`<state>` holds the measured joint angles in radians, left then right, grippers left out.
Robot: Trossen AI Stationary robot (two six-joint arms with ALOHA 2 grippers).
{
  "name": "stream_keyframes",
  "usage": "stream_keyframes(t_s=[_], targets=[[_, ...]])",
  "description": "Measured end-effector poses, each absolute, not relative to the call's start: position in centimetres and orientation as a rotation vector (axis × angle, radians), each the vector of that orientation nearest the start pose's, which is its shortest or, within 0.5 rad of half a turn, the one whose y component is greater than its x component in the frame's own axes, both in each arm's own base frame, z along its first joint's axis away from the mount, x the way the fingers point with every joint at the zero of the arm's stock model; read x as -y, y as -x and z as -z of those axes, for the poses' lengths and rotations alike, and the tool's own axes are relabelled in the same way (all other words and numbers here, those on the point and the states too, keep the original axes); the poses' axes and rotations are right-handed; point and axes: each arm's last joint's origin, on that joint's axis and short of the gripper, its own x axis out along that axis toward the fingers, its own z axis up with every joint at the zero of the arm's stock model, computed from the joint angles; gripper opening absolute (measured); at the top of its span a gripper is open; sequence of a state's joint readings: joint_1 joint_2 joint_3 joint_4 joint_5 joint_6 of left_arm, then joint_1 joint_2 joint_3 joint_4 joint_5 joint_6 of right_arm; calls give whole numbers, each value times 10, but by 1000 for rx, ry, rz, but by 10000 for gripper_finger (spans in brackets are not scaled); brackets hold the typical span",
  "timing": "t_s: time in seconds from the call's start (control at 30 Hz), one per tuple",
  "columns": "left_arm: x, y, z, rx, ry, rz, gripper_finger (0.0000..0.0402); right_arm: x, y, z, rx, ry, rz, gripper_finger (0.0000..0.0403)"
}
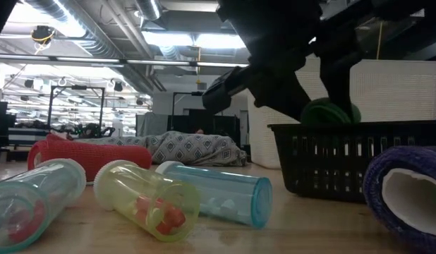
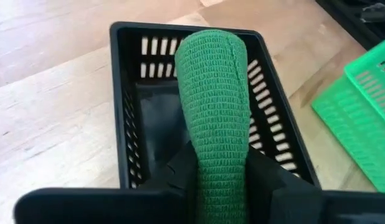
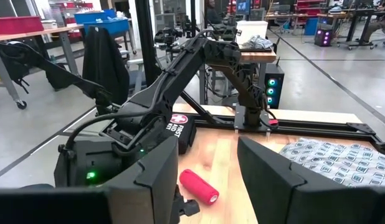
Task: Pick & place medical supplies in basket/bin
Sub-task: Put the green bandage into the black bin
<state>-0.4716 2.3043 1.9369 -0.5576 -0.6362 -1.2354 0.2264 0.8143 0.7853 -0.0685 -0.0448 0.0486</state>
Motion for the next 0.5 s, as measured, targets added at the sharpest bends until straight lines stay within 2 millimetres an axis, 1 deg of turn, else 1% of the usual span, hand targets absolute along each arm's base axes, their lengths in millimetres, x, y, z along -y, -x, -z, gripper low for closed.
stream_keyframes(t_s=[0.17, 0.3, 0.5], targets=[[212, -455, -195, -564, 661, -582, 109, -42, -177, -339, -104, -40, -266, 167], [211, -456, -196, -546, 632, -585, 146, -42, -177, -339, -104, -38, -266, 167], [209, -457, -196, -548, 640, -586, 200, -42, -177, -339, -103, -36, -267, 167]])
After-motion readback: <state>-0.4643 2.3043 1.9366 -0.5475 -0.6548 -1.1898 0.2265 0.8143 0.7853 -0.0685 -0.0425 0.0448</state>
